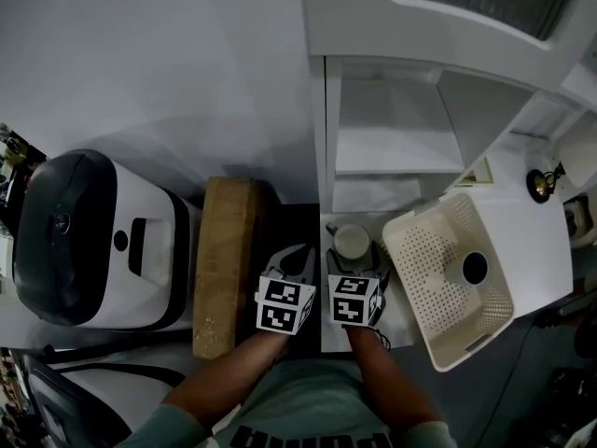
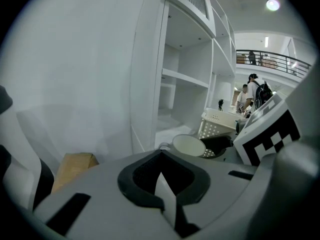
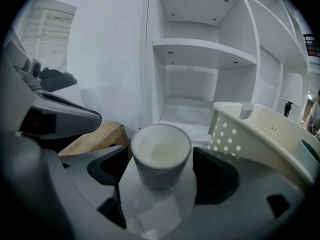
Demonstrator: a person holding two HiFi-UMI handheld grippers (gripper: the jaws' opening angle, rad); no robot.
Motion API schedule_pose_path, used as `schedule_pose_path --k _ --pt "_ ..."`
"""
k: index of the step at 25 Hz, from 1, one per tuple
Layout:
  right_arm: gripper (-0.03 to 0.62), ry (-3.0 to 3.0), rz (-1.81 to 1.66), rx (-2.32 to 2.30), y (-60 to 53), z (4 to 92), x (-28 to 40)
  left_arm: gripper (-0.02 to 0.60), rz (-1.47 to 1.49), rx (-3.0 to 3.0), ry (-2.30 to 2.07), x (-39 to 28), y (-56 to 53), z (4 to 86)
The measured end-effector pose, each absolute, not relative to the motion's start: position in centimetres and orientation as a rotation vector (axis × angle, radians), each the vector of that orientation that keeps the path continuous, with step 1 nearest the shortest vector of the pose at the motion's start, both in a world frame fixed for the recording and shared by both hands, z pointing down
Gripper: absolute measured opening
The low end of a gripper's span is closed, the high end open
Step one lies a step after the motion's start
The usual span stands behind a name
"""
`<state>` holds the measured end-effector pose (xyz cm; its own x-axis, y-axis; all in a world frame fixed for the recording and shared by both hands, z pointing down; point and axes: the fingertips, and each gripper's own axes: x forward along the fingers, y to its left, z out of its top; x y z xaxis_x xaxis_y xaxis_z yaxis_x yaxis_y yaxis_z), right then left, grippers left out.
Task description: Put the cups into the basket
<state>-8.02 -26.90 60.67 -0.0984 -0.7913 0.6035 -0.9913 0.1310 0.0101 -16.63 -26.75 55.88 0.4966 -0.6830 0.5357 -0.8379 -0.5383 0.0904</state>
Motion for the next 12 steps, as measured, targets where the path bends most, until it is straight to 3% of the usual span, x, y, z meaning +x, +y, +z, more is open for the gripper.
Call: schedule_pose_path --k 12 --pt "0.383 -1.899 0.527 1.709 -28.4 61.9 -7.9 0.006 0.614 2.379 -1.274 -17.3 -27.4 56.5"
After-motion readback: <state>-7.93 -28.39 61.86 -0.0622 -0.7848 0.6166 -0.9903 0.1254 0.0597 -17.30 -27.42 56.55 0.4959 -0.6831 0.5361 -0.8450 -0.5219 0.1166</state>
